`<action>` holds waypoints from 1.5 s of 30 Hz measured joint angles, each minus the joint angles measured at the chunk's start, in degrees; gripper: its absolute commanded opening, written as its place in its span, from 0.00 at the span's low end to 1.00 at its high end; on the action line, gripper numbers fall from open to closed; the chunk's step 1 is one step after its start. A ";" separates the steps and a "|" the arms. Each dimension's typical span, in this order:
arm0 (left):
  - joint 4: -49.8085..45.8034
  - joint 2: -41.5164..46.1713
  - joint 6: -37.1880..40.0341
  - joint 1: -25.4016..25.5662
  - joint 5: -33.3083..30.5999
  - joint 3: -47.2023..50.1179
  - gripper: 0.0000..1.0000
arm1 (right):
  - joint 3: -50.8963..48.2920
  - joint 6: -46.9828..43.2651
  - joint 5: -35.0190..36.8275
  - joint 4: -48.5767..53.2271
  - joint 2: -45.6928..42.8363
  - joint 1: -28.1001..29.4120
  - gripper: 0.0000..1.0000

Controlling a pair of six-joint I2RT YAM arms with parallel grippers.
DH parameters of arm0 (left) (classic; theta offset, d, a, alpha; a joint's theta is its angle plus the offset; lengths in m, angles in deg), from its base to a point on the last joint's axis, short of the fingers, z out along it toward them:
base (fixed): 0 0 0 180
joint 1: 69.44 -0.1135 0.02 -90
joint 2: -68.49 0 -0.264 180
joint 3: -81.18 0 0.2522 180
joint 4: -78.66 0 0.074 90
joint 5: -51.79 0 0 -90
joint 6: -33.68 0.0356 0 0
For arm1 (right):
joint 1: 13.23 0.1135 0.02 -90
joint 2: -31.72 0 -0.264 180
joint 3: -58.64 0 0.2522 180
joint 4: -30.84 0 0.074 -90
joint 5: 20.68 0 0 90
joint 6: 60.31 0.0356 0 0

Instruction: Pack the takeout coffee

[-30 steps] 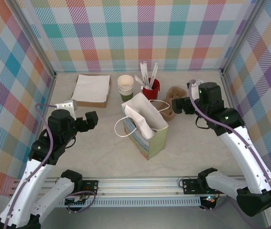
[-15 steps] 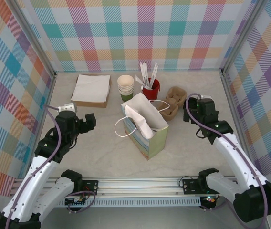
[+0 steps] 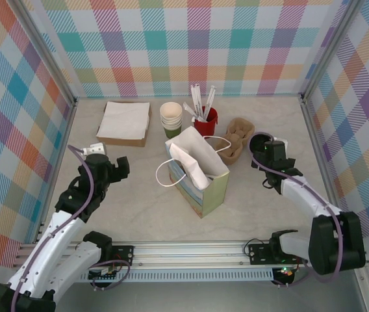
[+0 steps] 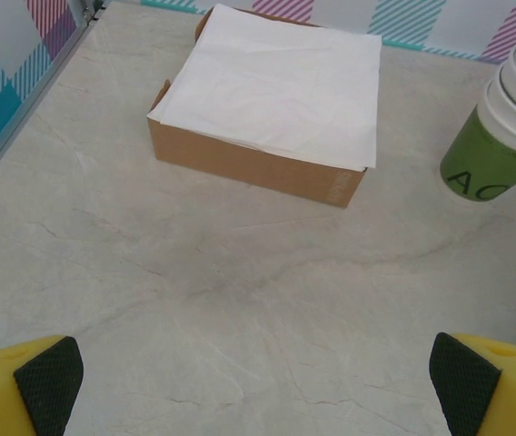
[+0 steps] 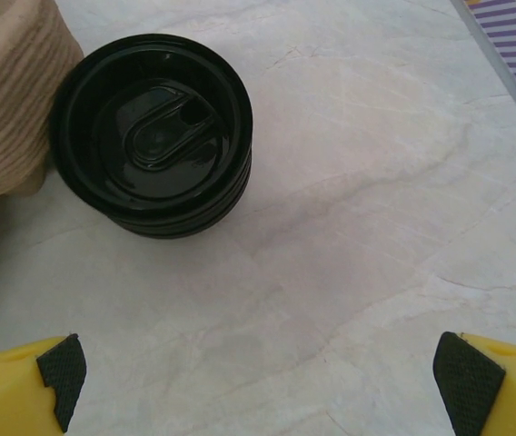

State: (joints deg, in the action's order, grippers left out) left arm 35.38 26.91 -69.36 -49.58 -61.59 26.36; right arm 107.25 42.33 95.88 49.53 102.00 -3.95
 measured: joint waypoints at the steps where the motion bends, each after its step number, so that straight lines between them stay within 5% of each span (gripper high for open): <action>1: 0.59 -0.26 0.55 0.00 -0.35 0.68 1.00 | -0.52 -0.02 -0.02 -2.14 1.38 -0.11 1.00; 10: 7.69 -4.76 5.05 -0.17 -1.84 5.75 1.00 | -2.32 -3.74 -2.78 -19.10 13.18 -0.46 1.00; 27: 32.76 -17.75 10.75 -6.56 2.86 15.65 1.00 | -11.32 -13.07 -17.05 -45.70 15.26 -6.45 1.00; 45: 70.79 -41.79 18.69 -9.31 9.90 19.41 1.00 | -11.50 -11.80 -22.60 -49.05 17.05 -8.20 1.00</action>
State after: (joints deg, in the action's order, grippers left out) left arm 106.17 -14.88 -50.67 -58.89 -51.69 45.77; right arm 95.76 30.53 73.28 0.49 119.05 -12.14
